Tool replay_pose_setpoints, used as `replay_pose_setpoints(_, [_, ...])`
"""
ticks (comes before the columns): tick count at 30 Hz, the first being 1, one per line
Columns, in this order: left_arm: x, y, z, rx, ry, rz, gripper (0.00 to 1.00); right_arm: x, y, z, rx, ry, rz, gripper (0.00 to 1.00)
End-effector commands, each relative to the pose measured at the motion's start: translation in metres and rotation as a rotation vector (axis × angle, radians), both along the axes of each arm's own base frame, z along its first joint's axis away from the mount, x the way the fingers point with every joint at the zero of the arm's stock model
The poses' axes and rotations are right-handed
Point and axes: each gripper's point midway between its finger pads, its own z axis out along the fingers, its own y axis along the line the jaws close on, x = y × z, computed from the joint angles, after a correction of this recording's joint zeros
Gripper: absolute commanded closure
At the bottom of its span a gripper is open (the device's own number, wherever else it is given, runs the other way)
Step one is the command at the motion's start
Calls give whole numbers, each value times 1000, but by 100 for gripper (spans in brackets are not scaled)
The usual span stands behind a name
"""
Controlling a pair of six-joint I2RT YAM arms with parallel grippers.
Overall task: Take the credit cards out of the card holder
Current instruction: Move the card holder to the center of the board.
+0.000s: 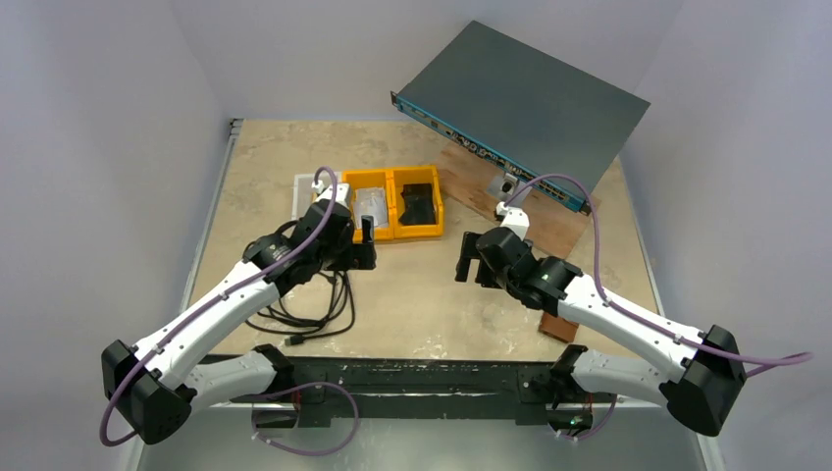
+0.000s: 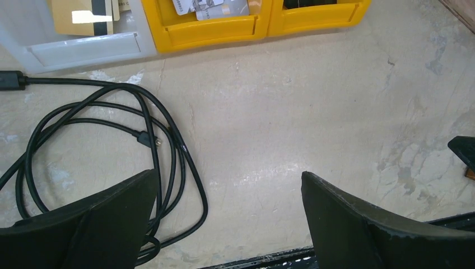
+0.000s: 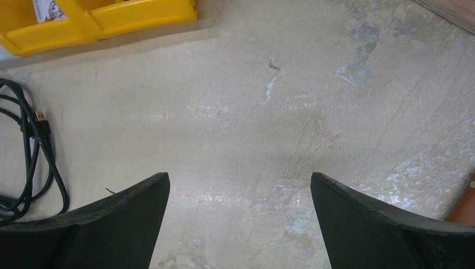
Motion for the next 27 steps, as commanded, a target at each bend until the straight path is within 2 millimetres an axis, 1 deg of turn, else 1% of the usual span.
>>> replay_pose_setpoints(1, [4,4,25,-12,-65,18,0,12,0,20,27,-50,-35,1])
replay_pose_setpoints(5, [2,9,27,8,-64,22,0,14,2,17,19,-42,-36,1])
replay_pose_setpoints(10, [-1,9,29,-10,-73,14,0,15,-5,9,0,-25,-75,1])
replay_pose_setpoints(13, [-1,8,33,-13,-83,0,0,18,-15,4,-8,-18,-112,1])
replay_pose_setpoints(15, [-2,9,35,-4,-79,-6,0,21,-27,-4,-27,10,-157,1])
replay_pose_setpoints(18, [-3,10,39,7,-83,-19,0,26,-52,-18,-42,63,-241,1])
replay_pose_setpoints(21, [-5,14,41,18,-90,-23,0,26,-76,-27,-52,101,-337,1])
replay_pose_setpoints(24, [-8,17,42,26,-89,-27,0,20,-103,-38,-72,152,-454,1])
replay_pose_setpoints(27, [-9,18,41,32,-84,-31,0,5,-129,-48,-101,206,-582,1])
